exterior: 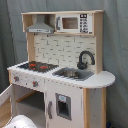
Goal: Play with the kitchen
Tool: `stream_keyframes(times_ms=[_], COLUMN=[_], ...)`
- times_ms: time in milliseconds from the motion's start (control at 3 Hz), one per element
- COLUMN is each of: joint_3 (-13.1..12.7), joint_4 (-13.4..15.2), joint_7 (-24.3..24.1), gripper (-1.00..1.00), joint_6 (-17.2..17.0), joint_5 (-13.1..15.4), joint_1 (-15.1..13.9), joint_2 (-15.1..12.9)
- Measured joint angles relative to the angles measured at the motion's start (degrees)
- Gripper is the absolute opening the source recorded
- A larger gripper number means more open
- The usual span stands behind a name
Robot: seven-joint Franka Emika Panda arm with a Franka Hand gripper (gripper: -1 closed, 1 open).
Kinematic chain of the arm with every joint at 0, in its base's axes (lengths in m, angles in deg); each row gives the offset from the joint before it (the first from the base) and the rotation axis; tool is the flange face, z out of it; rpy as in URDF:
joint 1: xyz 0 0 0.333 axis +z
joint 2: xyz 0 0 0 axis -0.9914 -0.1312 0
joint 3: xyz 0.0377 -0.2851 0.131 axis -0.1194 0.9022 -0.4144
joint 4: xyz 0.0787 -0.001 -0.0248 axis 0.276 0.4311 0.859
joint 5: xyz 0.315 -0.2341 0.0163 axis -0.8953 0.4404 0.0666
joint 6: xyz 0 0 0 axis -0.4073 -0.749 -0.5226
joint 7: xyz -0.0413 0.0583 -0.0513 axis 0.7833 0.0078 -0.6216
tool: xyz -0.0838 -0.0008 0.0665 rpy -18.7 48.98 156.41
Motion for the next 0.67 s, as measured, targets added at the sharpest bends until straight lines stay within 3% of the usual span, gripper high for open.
stream_keyframes(times_ms=[667], joint_3=[-3.98], joint_4=[-1.54], joint_7=[-11.06], gripper=[1.00], joint_6=[-5.94], joint_5=[-0.03], joint_1=[0.74], joint_2=[0.02])
